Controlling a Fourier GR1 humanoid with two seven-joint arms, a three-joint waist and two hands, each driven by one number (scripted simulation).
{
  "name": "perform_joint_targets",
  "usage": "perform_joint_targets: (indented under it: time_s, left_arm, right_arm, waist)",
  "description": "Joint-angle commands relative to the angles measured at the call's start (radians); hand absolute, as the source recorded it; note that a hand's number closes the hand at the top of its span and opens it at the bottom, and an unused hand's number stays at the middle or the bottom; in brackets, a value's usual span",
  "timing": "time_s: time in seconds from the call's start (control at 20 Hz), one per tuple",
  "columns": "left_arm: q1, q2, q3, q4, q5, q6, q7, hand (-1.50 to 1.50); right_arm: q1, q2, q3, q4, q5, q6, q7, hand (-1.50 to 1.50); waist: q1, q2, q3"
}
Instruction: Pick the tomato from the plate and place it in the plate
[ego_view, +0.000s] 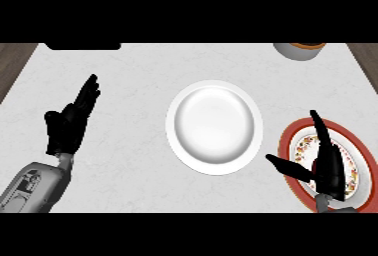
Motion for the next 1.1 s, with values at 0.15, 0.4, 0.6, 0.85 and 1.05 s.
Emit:
perform_joint_targets:
  time_s: [0.15, 0.4, 0.6, 0.85, 1.05]
  left_arm:
    - [0.024, -0.015, 0.012, -0.036, -0.032, 0.002, 0.024, 0.00]
    - [0.029, 0.013, 0.033, -0.026, -0.013, -0.028, 0.026, 0.00]
    - [0.033, -0.019, 0.007, -0.028, -0.047, -0.007, 0.014, 0.00]
    - [0.000, -0.043, 0.012, -0.043, -0.061, -0.009, 0.061, 0.00]
    - [-0.005, -0.069, 0.037, 0.043, -0.092, -0.047, -0.015, 0.00]
  right_arm:
    - [0.123, -0.159, -0.039, -0.307, 0.195, -0.002, 0.202, -1.50]
    - [0.156, -0.322, -0.043, -0.439, 0.241, 0.283, 0.546, -1.50]
    - [0.167, -0.367, -0.013, -0.583, 0.183, 0.471, 0.778, -1.50]
    - [0.113, -0.432, -0.099, -0.614, 0.035, 0.654, 0.909, -1.50]
    - [0.070, -0.376, -0.130, -0.516, 0.011, 0.688, 0.890, -1.50]
  waist:
    - [-0.004, -0.003, 0.000]
    - [-0.007, -0.004, -0.004]
    - [-0.005, -0.004, -0.003]
    - [0.006, 0.000, 0.000]
    - [0.006, 0.003, 0.001]
